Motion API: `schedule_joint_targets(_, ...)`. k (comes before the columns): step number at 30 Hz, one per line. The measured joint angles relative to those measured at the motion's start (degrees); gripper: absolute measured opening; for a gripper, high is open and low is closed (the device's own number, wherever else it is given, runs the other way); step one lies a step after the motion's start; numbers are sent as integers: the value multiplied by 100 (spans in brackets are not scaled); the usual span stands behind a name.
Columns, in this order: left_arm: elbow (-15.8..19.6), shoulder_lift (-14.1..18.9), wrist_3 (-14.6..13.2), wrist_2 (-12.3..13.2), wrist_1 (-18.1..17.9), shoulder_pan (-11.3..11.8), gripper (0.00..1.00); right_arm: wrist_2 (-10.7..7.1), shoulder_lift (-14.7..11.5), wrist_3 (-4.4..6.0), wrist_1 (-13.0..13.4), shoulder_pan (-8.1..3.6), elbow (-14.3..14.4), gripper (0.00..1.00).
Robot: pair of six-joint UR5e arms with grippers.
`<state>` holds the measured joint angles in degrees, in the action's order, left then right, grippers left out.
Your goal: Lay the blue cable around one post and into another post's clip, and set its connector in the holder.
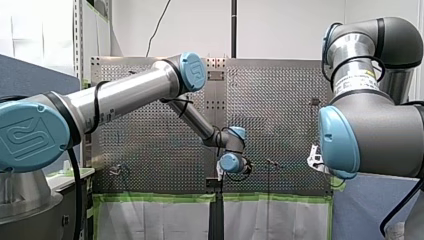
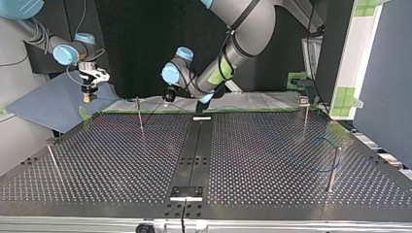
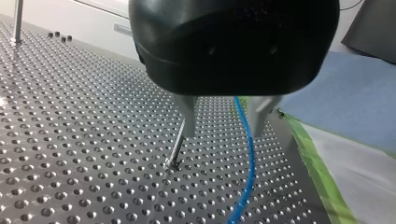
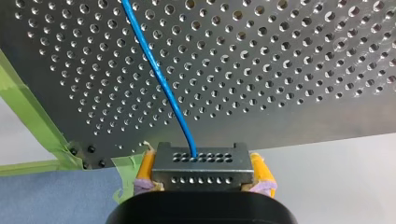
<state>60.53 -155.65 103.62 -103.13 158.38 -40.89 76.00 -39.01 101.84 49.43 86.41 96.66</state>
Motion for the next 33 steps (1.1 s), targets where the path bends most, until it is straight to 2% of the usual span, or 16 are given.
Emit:
schedule_joint_targets(7,-1,6,-157,72,113,-60,100,-7,3,-6,7,31,-17,0)
schedule_joint_targets(17,-1,9,-366,317,504,-97,100,-65,3,-19,-6,105,-47,0)
schedule_joint_targets(25,0,13,-447,330,552,-146,100,-82,3,-21,-19,146,-53,0)
schedule_joint_targets(33,39,62,-593,314,552,-290,100,-92,6,-14,-20,160,-54,0)
